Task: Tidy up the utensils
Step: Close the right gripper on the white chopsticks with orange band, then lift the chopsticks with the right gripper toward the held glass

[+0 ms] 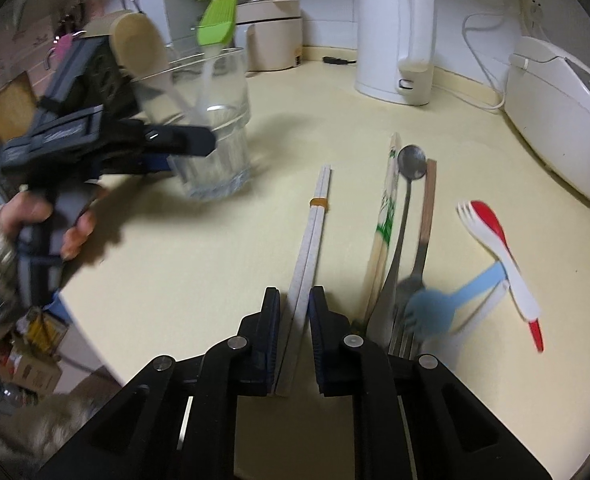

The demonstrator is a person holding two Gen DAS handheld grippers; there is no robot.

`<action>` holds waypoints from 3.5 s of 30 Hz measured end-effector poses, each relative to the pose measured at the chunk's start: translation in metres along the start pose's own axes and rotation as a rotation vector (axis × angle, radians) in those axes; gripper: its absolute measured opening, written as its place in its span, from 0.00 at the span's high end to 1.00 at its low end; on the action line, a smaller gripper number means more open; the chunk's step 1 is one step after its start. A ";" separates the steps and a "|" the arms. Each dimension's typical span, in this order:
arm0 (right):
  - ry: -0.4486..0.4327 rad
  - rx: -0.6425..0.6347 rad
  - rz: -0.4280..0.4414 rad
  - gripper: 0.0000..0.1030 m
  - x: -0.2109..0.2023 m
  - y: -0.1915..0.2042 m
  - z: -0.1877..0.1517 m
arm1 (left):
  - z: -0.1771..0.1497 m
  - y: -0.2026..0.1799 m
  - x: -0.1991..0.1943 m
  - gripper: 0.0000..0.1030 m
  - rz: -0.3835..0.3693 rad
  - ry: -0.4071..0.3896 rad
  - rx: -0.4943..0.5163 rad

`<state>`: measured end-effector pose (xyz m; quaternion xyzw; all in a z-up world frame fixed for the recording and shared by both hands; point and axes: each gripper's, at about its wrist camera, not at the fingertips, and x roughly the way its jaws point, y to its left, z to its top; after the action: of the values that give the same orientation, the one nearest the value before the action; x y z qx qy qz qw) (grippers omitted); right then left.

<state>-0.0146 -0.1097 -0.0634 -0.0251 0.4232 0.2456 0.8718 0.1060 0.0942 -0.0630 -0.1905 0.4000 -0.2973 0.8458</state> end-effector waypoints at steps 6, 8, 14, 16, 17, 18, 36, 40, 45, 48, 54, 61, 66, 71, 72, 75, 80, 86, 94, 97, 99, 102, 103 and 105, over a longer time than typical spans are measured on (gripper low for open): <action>-0.011 0.017 -0.027 0.79 -0.004 0.004 -0.004 | 0.000 0.000 0.000 0.10 0.000 0.000 0.000; 0.003 0.025 -0.058 0.75 0.000 0.005 0.003 | 0.000 0.000 0.000 0.10 0.000 0.000 0.000; 0.031 0.074 -0.085 0.72 0.028 -0.007 0.037 | 0.000 0.000 0.000 0.10 0.000 0.000 0.000; 0.036 0.088 -0.086 0.72 0.037 -0.009 0.048 | 0.000 0.000 0.000 0.10 0.000 0.000 0.000; 0.035 0.096 -0.078 0.72 0.041 -0.010 0.052 | 0.000 0.000 0.000 0.10 0.000 0.000 0.000; 0.034 0.101 -0.072 0.72 0.044 -0.010 0.056 | 0.000 0.000 0.000 0.10 0.000 0.000 0.000; 0.042 0.041 -0.108 0.84 0.058 -0.003 0.071 | 0.000 0.000 0.000 0.10 -0.001 0.000 0.000; 0.046 0.034 -0.118 0.84 0.058 0.000 0.071 | 0.000 0.000 0.000 0.10 -0.001 0.000 0.000; 0.035 0.031 -0.128 0.84 0.057 0.003 0.070 | 0.000 0.000 0.000 0.10 0.000 0.000 0.000; 0.026 0.053 -0.119 0.85 0.056 0.002 0.069 | 0.000 0.000 0.000 0.10 -0.001 0.000 0.000; 0.015 0.142 -0.074 0.88 0.052 -0.008 0.068 | 0.000 0.000 0.000 0.10 -0.001 0.000 0.000; -0.063 0.202 -0.048 0.89 0.035 -0.012 0.072 | 0.000 0.000 0.000 0.10 -0.001 0.000 0.000; -0.154 0.241 -0.038 0.89 0.009 -0.017 0.077 | 0.000 0.000 0.000 0.10 -0.001 0.000 0.000; -0.228 0.286 -0.025 0.89 -0.013 -0.023 0.078 | 0.000 0.000 0.000 0.10 -0.001 0.000 0.000; -0.239 0.291 -0.024 0.89 -0.017 -0.024 0.078 | 0.000 0.000 -0.001 0.10 -0.001 0.000 0.000; -0.271 0.307 -0.019 0.89 -0.029 -0.026 0.075 | 0.000 0.000 -0.001 0.10 -0.001 0.000 0.000; -0.309 0.316 -0.008 0.89 -0.042 -0.030 0.079 | 0.000 0.001 -0.001 0.10 -0.001 0.000 0.000; -0.332 0.320 -0.006 0.89 -0.054 -0.036 0.082 | 0.000 0.001 -0.001 0.10 -0.001 0.000 0.000; -0.343 0.317 -0.017 0.89 -0.065 -0.041 0.087 | 0.000 0.001 -0.001 0.10 -0.002 0.000 0.000; -0.357 0.303 -0.030 0.89 -0.073 -0.040 0.094 | 0.000 0.001 -0.001 0.10 -0.002 0.000 0.000; -0.378 0.280 -0.037 0.89 -0.081 -0.036 0.104 | 0.000 0.001 -0.001 0.10 -0.002 0.000 0.000; -0.408 0.237 -0.042 0.89 -0.093 -0.028 0.123 | 0.000 0.001 -0.001 0.10 -0.002 0.000 0.000; -0.420 0.220 -0.042 0.89 -0.097 -0.025 0.132 | 0.000 0.001 -0.001 0.10 -0.002 0.000 0.000; -0.451 0.189 -0.035 0.89 -0.105 -0.017 0.149 | 0.000 0.001 -0.001 0.10 -0.002 0.000 0.000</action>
<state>0.0466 -0.1297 0.1080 0.1047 0.2386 0.1892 0.9467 0.1057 0.0958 -0.0630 -0.1911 0.3998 -0.2979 0.8455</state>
